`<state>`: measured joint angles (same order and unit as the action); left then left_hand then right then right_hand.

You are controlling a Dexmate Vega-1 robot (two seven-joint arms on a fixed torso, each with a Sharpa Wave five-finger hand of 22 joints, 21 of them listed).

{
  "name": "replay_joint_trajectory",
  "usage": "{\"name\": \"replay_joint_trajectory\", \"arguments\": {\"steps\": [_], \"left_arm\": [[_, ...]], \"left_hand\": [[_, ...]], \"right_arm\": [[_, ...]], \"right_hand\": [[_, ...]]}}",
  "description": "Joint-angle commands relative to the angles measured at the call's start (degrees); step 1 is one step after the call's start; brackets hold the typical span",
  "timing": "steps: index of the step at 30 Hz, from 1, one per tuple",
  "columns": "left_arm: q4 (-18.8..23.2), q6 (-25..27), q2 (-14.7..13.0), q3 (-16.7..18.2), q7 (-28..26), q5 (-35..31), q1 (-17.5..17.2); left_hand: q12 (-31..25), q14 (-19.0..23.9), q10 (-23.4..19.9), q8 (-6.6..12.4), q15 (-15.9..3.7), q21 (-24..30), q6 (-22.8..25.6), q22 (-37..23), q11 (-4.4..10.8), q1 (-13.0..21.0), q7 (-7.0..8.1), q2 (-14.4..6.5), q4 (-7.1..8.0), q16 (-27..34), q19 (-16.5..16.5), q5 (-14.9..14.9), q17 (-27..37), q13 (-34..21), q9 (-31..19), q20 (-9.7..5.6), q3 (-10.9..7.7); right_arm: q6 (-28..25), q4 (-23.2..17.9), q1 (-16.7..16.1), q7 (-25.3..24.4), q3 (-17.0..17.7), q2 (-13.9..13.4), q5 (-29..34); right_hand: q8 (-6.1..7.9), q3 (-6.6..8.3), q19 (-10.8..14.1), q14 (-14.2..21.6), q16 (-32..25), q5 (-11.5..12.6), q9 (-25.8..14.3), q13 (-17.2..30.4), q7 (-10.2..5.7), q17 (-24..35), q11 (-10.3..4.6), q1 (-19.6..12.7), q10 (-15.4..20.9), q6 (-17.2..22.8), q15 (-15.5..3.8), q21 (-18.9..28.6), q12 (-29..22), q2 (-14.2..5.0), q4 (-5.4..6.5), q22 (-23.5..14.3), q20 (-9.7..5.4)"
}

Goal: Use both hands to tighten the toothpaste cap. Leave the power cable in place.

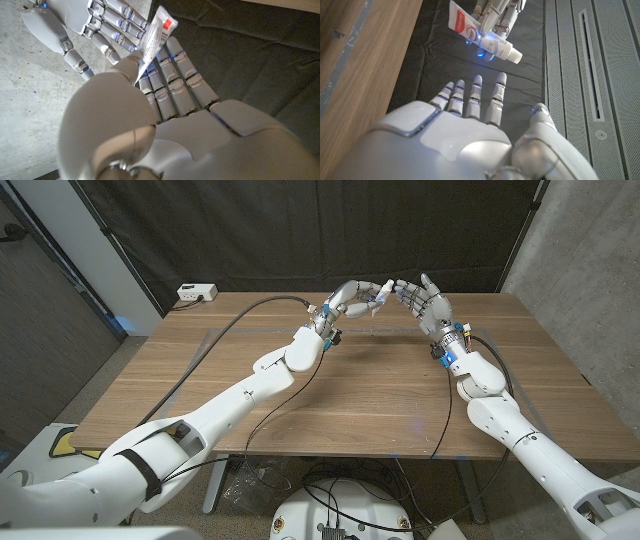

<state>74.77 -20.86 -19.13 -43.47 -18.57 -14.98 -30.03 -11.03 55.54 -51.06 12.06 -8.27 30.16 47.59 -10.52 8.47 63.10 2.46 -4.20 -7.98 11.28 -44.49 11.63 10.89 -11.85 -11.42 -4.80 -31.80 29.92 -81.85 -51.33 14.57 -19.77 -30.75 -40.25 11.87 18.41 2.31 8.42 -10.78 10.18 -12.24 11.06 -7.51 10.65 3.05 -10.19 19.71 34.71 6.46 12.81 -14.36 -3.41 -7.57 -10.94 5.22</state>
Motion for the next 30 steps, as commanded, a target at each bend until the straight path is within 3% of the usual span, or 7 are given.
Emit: {"name": "replay_joint_trajectory", "arguments": {"steps": [1,23,30], "left_arm": [[-1.81,-1.91,0.61,-0.56,1.19,0.86,0.69],[-5.99,-4.19,1.80,-1.01,2.01,1.47,2.60],[-6.86,-4.02,2.15,-1.04,1.43,1.24,3.12]], "left_hand": [[-0.20,0.08,-0.39,0.06,-3.51,0.39,0.26,-0.25,-0.15,0.09,-0.22,-0.24,0.02,0.46,0.18,0.25,0.08,-0.14,-0.16,-1.25,-0.56],[-0.19,0.05,-0.38,0.05,-3.52,0.62,0.25,-0.25,-0.20,-0.02,-0.21,-0.18,-0.04,0.46,0.28,0.25,0.08,-0.14,-0.17,-1.23,-0.96],[-0.19,0.03,-0.36,0.04,-3.47,0.68,0.22,-0.24,-0.15,-0.06,-0.14,-0.15,-0.04,0.46,0.30,0.24,0.08,-0.14,-0.17,-1.23,-1.05]], "right_arm": [[-0.02,0.40,0.86,0.39,-0.65,0.41,0.67],[0.05,0.84,1.70,0.67,-1.07,0.68,1.02],[0.18,0.70,1.51,0.29,-0.77,0.53,1.03]], "right_hand": [[0.49,0.38,-0.44,-0.14,0.32,0.24,-0.12,0.33,-0.32,0.13,-0.06,-0.26,-0.24,1.06,-0.01,-0.18,0.22,0.06,0.13,-0.09,-0.08],[2.15,0.68,-0.46,-0.04,0.03,0.24,0.13,0.33,-0.81,0.08,-0.56,-0.84,0.92,6.25,-0.42,-0.30,-0.23,-0.18,-0.11,-0.11,-0.03],[3.36,0.75,-0.41,0.52,-0.18,0.20,0.21,0.33,-0.86,0.09,-0.70,-0.96,1.85,10.15,-0.62,-0.33,-0.57,-0.30,-0.10,-0.12,-0.04]]}}
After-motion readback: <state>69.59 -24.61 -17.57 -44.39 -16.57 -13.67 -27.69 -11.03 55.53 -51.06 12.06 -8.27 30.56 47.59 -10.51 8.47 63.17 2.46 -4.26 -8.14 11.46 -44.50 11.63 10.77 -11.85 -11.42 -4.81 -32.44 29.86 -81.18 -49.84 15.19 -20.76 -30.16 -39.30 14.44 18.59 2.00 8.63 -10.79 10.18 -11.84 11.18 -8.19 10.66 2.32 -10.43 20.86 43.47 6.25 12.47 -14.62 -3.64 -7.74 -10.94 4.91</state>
